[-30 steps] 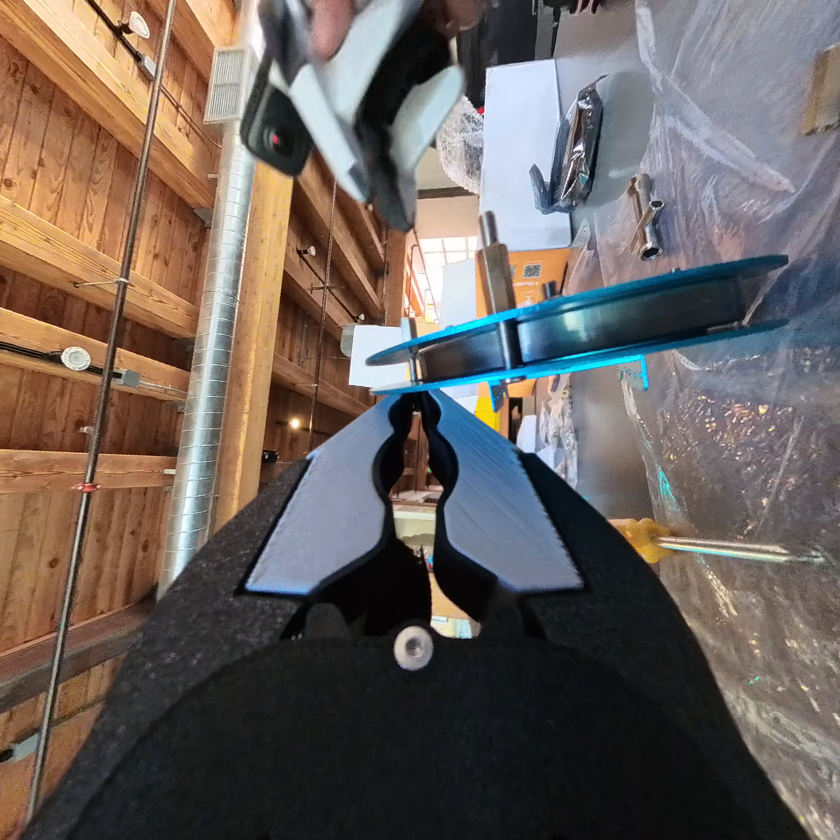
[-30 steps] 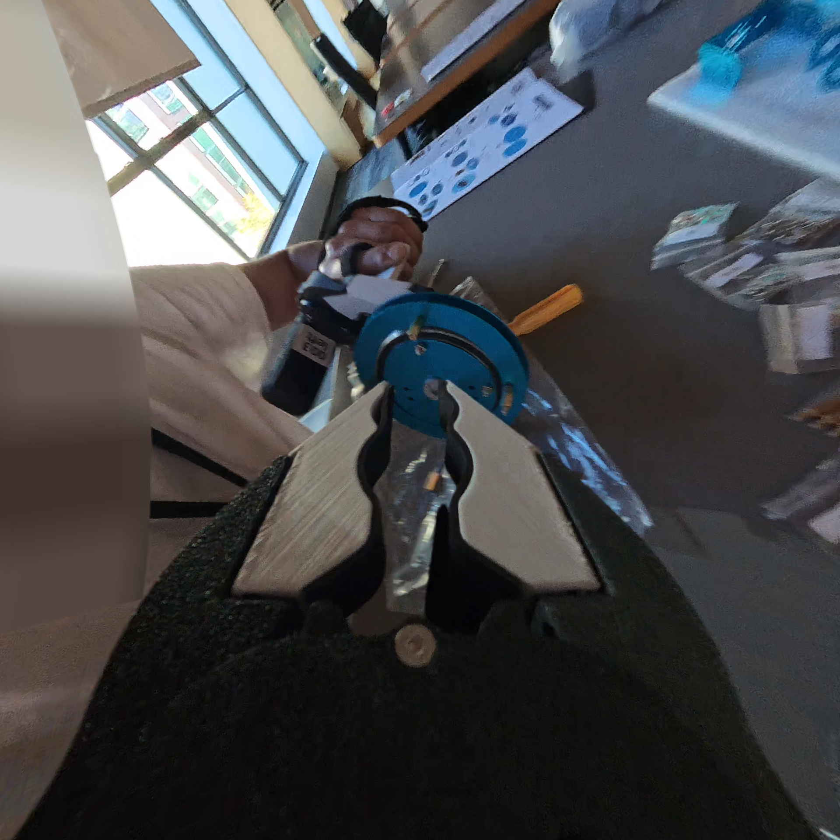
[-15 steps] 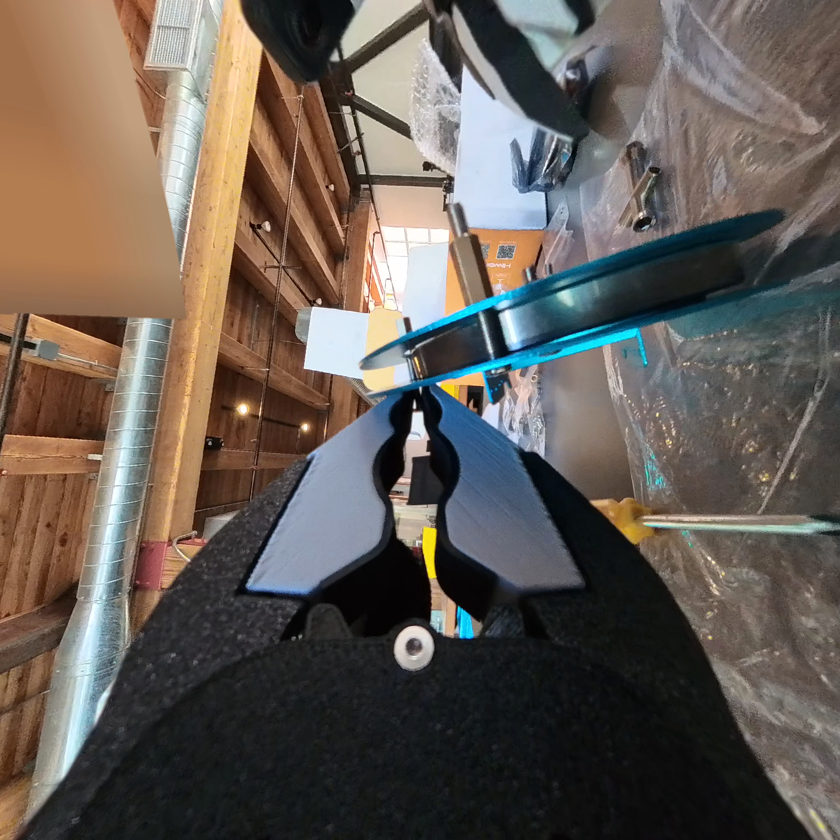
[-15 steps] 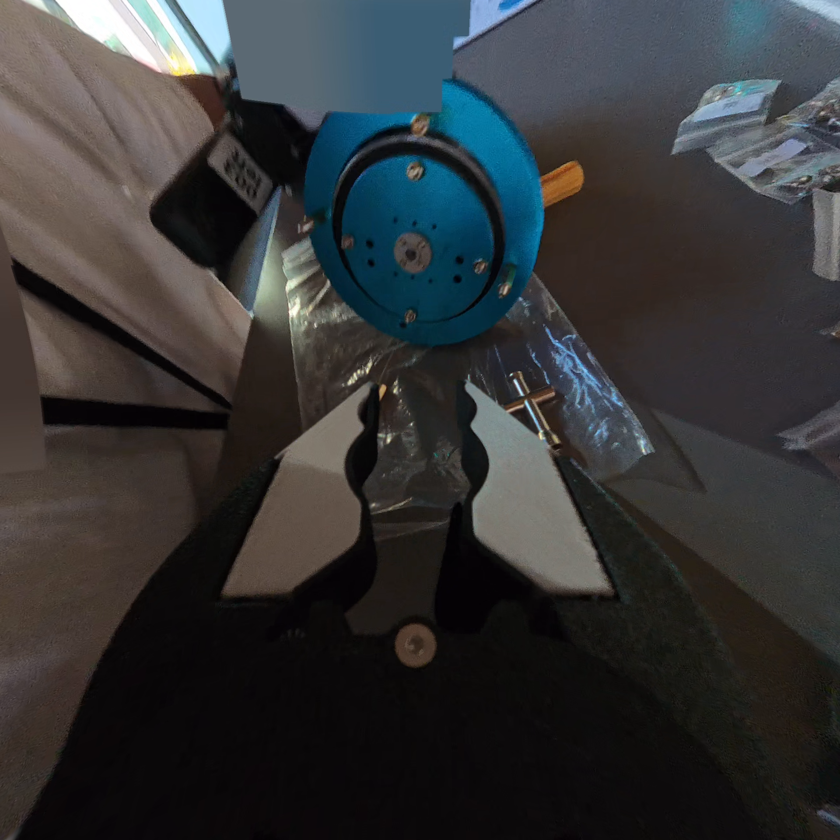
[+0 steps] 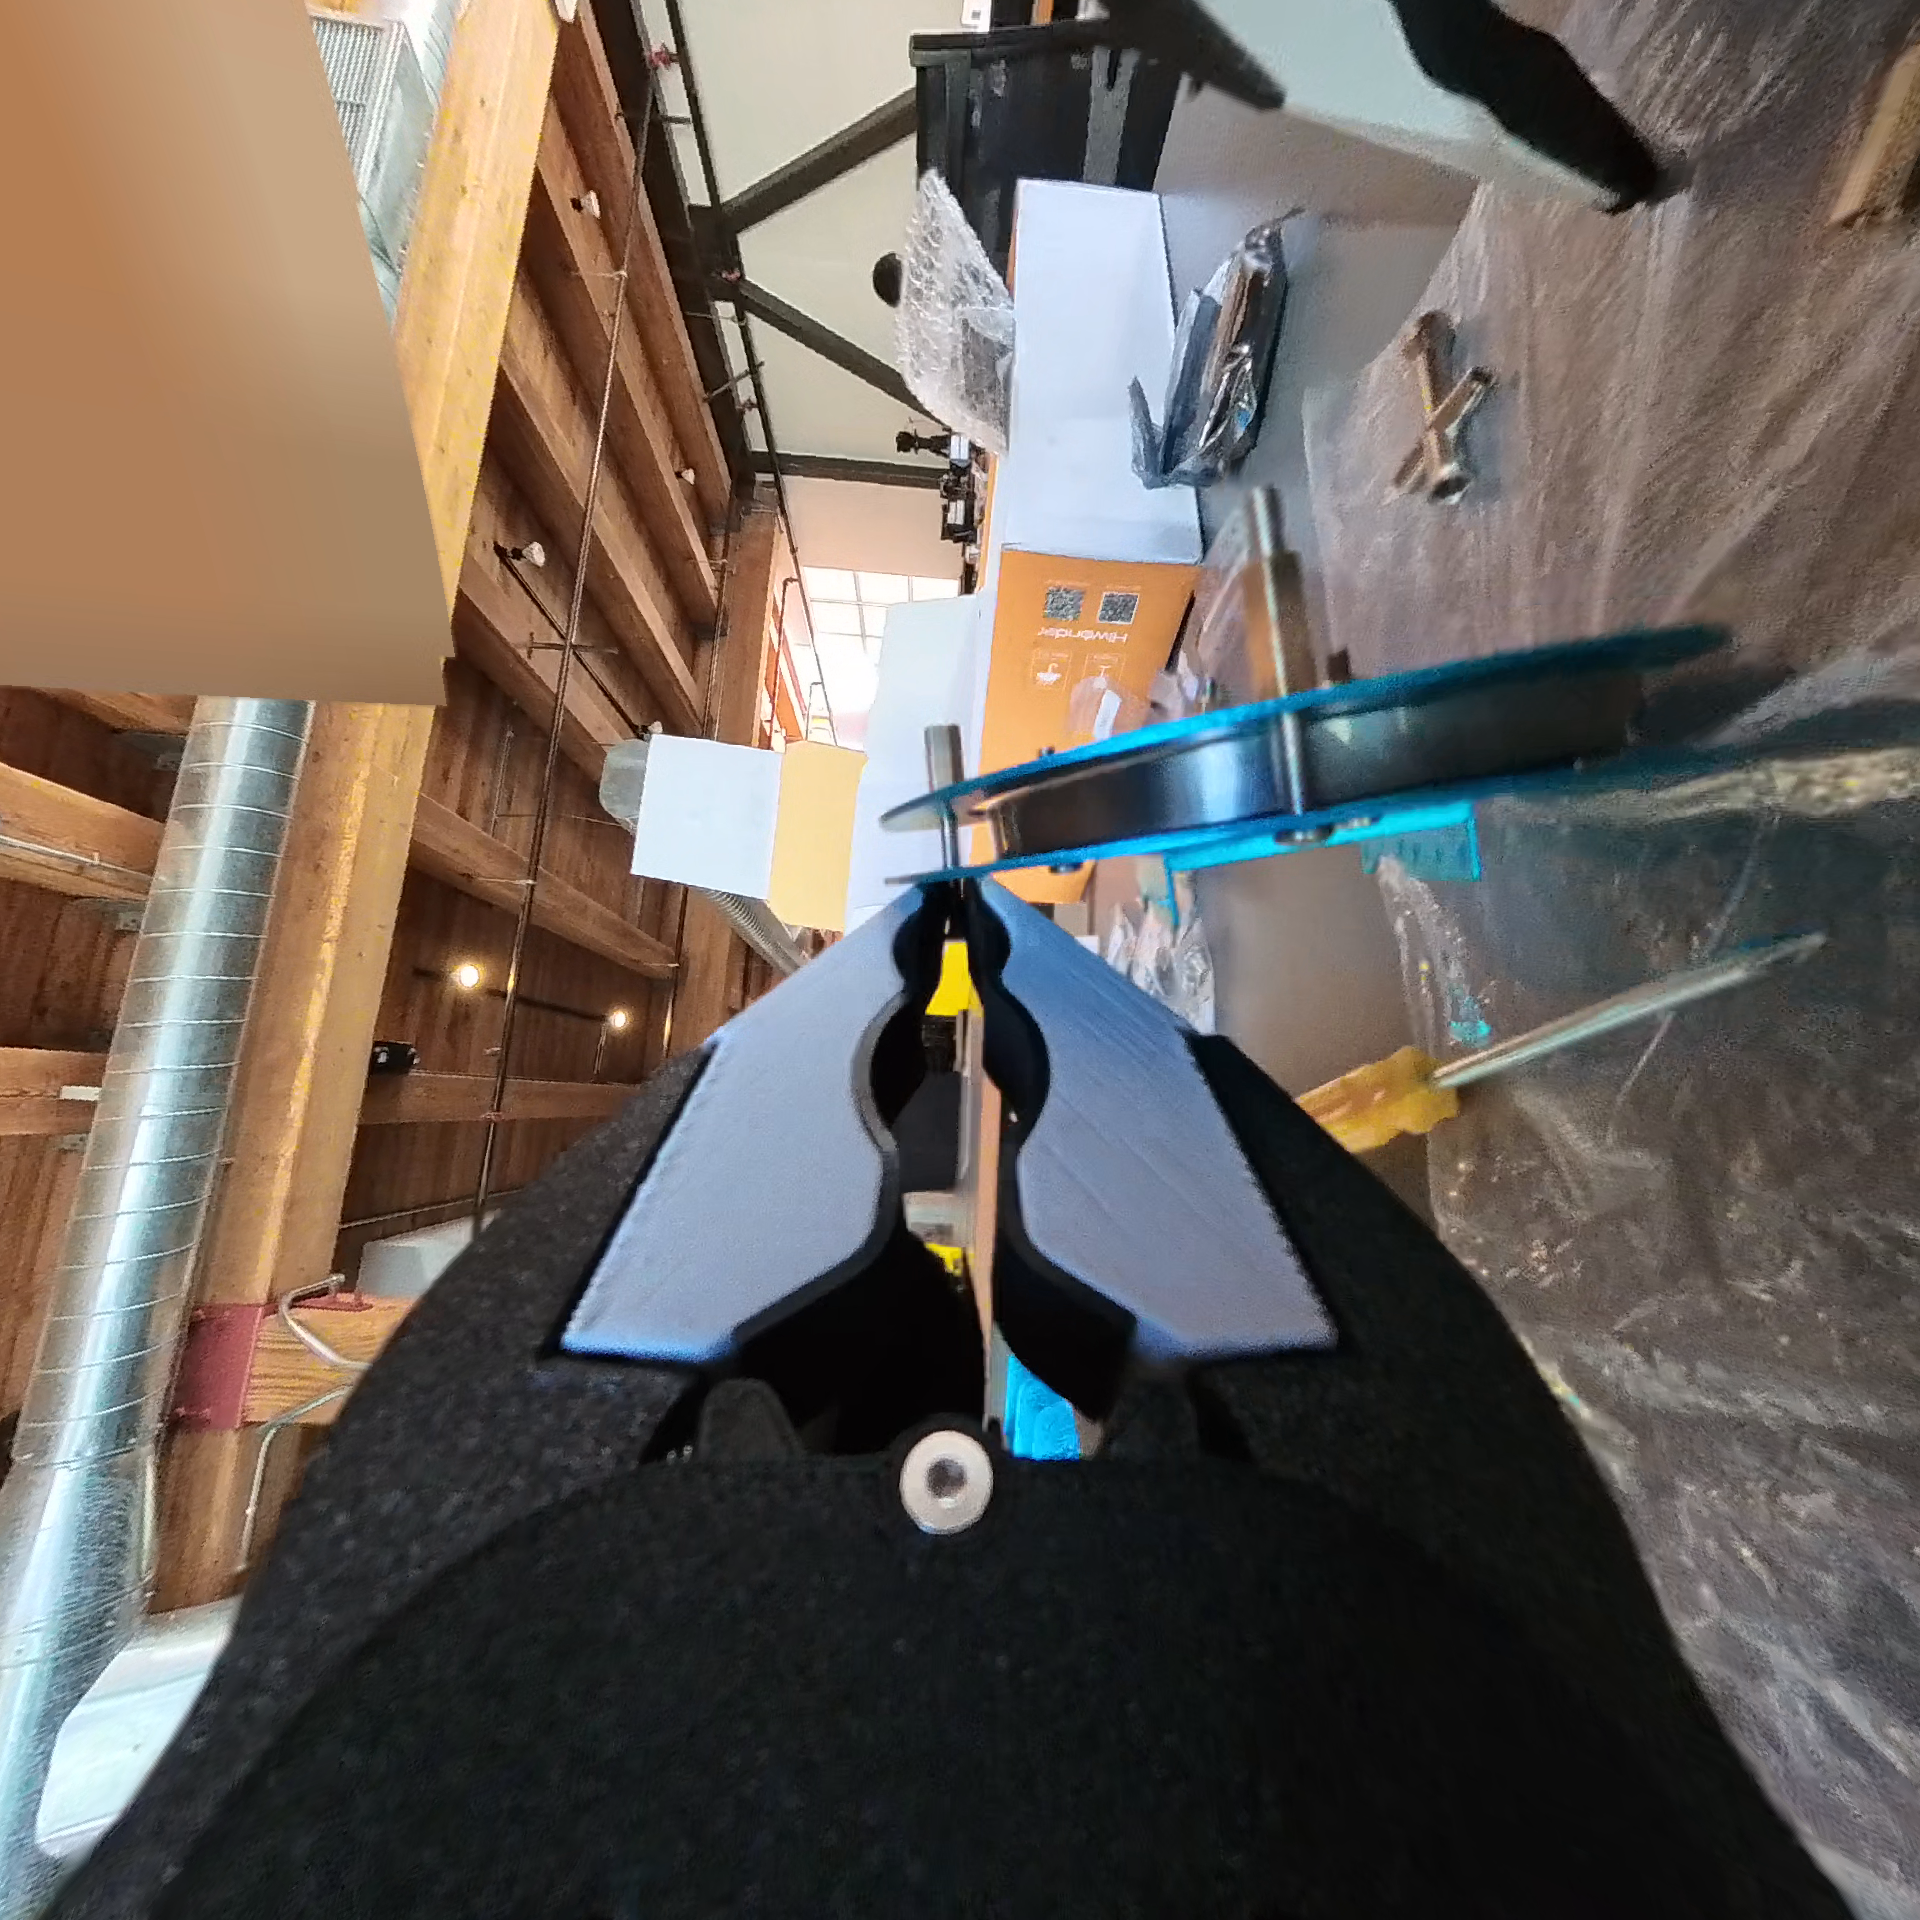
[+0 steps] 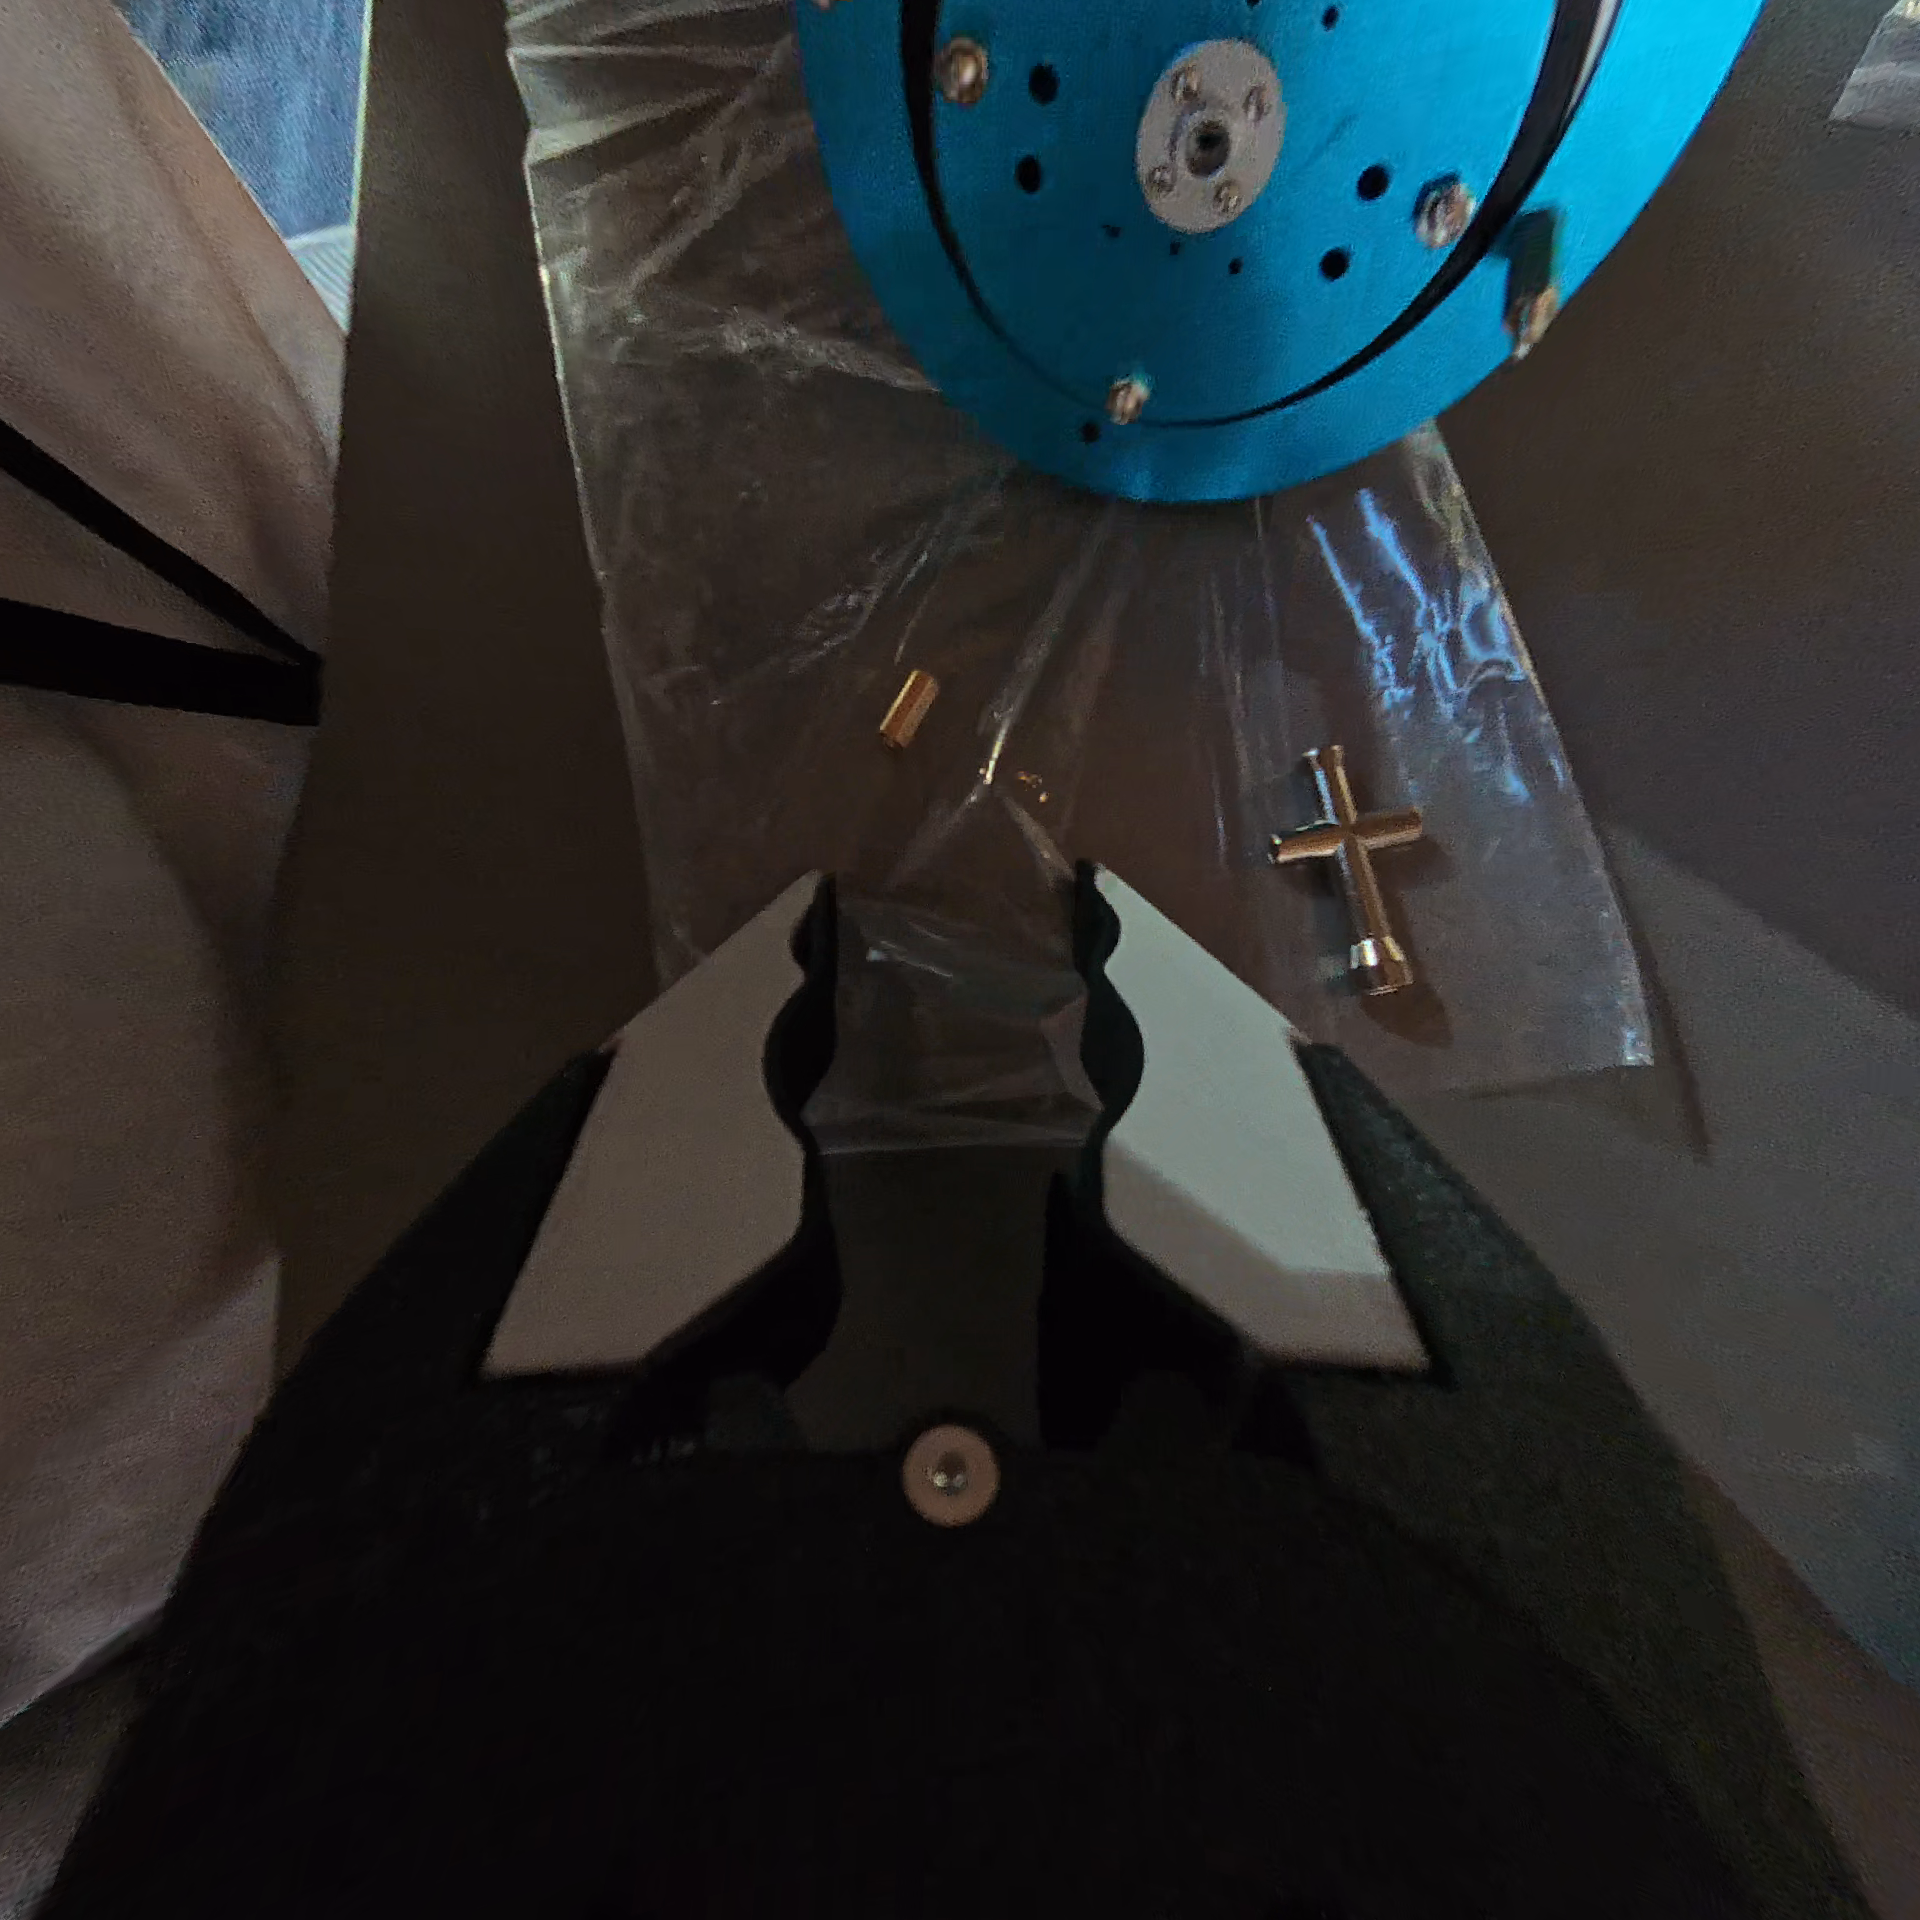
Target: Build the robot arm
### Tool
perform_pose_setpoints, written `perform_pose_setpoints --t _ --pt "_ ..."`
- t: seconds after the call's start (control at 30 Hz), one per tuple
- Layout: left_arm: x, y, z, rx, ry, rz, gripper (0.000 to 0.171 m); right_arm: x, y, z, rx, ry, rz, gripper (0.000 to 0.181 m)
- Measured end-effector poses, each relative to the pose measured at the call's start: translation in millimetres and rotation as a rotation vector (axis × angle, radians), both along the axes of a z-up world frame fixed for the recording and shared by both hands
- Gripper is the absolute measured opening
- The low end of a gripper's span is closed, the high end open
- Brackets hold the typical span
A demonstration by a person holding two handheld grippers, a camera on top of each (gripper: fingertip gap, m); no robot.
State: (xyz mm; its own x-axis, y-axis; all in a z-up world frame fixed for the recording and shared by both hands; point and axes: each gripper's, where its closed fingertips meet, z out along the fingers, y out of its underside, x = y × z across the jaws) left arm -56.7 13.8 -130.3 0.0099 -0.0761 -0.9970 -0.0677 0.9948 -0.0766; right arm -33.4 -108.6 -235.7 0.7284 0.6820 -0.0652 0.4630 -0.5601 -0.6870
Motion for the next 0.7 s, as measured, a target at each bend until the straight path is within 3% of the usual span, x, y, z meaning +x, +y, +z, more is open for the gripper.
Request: perform_pose_setpoints --t 0.1,0.23,0.3,0.4,0.53,0.7 --pt "-1 -2 3 -0.019 -0.005 -0.006 0.002 1 2 6 0.012 -0.006 -0.022 0.047" --pt "-1 -3 2 -0.148 0.061 -0.021 0.002 -1 35 63 0.257 0.025 -0.060 0.047" --pt "1 1 1 -0.227 0.129 0.027 0.002 -1 52 87 0.401 -0.045 -0.106 0.047" --pt "-4 -3 0 -0.336 0.260 0.034 0.003 4 74 94 0.499 -0.302 -0.212 0.040" --pt "-17 -13 -3 -0.514 0.523 0.023 0.002 13 96 99 0.639 -0.712 -0.218 0.022" --pt "-30 -29 -6 -0.927 1.018 0.020 0.002 -10 110 92 0.727 -0.878 -0.097 0.026"
